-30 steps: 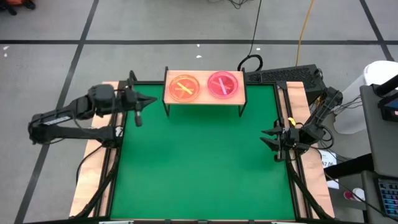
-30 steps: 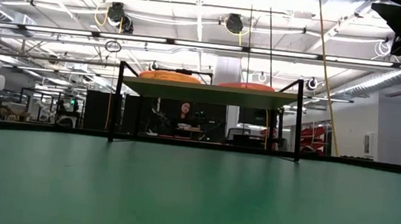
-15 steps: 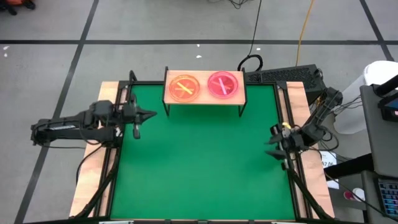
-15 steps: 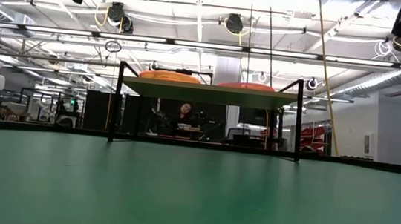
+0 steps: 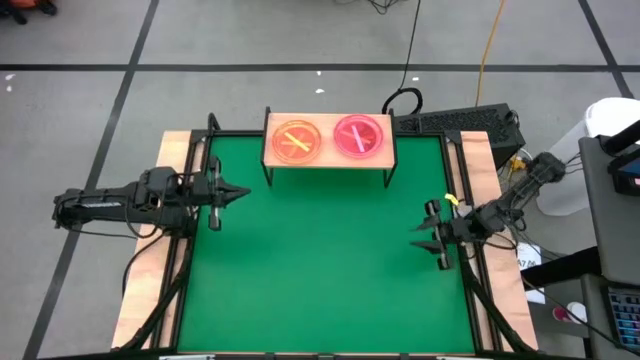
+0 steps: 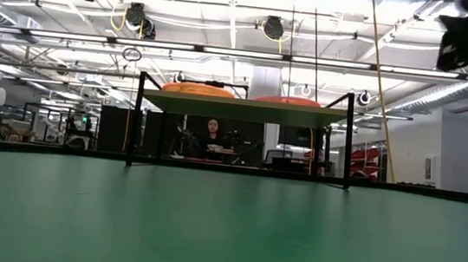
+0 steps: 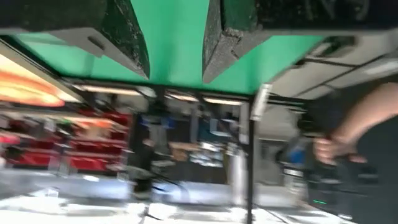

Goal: Place and stack plates onto a shelf
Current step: Return to Home Position

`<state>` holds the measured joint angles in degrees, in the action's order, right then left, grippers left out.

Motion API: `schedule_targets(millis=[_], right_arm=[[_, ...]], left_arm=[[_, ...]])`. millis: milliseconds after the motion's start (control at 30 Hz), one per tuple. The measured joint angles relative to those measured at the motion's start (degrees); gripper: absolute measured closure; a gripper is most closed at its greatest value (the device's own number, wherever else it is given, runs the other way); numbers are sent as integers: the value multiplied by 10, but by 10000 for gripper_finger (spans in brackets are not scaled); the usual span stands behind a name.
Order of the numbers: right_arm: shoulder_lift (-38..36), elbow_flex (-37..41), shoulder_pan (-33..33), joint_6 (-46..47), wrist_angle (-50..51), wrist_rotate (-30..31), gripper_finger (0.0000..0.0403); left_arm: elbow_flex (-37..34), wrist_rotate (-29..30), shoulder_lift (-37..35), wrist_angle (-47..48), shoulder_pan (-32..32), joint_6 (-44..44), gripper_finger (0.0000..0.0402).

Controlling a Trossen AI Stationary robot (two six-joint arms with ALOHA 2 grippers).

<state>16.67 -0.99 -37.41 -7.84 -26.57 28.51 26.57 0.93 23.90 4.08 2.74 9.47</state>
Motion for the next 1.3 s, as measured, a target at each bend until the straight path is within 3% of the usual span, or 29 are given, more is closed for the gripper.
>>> schedule_targets(millis=[133, 267, 433, 600, 800, 1033, 1300], right_arm=[[0, 0, 73, 34, 24, -6, 271], [0, 0, 136, 59, 50, -78, 271], [-1, -25, 178, 78, 115, -150, 271], [-7, -79, 206, 48, 174, -148, 271], [-47, -84, 241, 30, 223, -151, 271], [-165, -85, 243, 40, 323, -153, 271], [-165, -76, 243, 8, 322, -153, 271]], left_arm=[[0, 0, 0, 2, -7, 20, 400], [0, 19, -11, 14, -4, 29, 400], [0, 16, -75, 72, -2, 28, 400], [-16, 12, -155, 96, -3, 1, 400], [-57, -20, -237, 95, -3, -3, 400], [-68, -25, -232, 92, -3, -1, 400], [-98, -28, -237, 78, -3, -17, 400]])
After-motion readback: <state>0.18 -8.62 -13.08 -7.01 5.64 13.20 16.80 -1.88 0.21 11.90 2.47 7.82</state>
